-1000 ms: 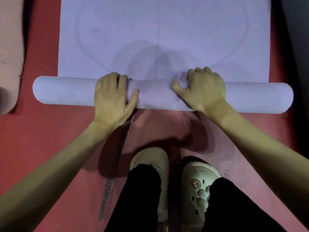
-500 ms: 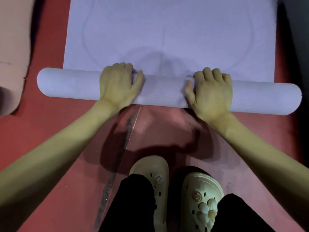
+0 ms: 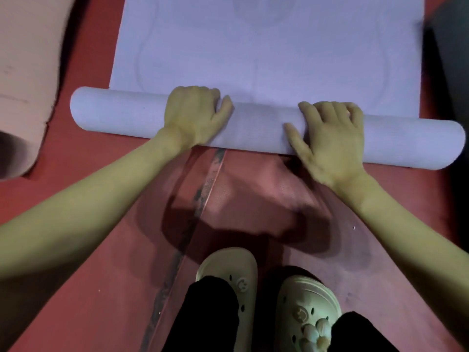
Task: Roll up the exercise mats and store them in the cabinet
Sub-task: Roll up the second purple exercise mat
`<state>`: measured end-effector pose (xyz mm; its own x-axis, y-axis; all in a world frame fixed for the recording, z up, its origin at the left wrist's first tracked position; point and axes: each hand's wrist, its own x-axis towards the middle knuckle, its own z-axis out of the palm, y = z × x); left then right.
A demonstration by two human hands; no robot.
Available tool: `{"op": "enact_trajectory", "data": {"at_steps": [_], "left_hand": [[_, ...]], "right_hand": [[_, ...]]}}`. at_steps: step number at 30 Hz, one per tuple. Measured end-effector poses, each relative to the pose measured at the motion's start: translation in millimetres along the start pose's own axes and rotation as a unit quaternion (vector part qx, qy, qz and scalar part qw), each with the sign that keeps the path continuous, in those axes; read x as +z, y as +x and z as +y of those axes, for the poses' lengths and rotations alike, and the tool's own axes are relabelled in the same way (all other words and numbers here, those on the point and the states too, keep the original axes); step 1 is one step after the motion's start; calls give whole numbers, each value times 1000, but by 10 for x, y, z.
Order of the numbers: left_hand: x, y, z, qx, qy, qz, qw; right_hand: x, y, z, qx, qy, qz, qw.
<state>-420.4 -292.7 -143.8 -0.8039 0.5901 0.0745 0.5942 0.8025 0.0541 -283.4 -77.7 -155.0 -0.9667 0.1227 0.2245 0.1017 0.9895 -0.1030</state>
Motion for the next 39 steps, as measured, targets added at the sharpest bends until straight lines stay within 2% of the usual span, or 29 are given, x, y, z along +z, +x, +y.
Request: {"op": "enact_trajectory", "data": {"at_steps": [3, 7, 12, 17, 20, 23, 28, 34, 39], "left_hand": [[0, 28, -5, -17, 2, -18, 1000], [66, -238, 2, 11, 0, 54, 998], [88, -297, -40, 53, 24, 15, 998], [-6, -40, -117, 66, 21, -7, 998], [-70, 91, -145, 60, 3, -58, 996], [-118, 62, -251, 90, -15, -91, 992], [-156, 5, -438, 90, 9, -79, 993], [-189, 81, -414, 79, 45, -74, 993], [-281, -180, -387, 82, 21, -61, 995]], "right_hand": [[34, -115, 3, -17, -21, 7, 1000], [73, 74, 50, -6, -34, 0, 999], [42, 383, 158, -8, -15, -54, 998], [45, 242, 149, -14, -2, -48, 999], [40, 107, 102, -14, -19, -60, 998], [19, 180, 123, -13, -12, -99, 995], [-29, 432, 178, -3, -32, -146, 989], [-131, 531, 188, -30, -42, -155, 987], [-243, 328, 113, -43, -23, -159, 986]]}}
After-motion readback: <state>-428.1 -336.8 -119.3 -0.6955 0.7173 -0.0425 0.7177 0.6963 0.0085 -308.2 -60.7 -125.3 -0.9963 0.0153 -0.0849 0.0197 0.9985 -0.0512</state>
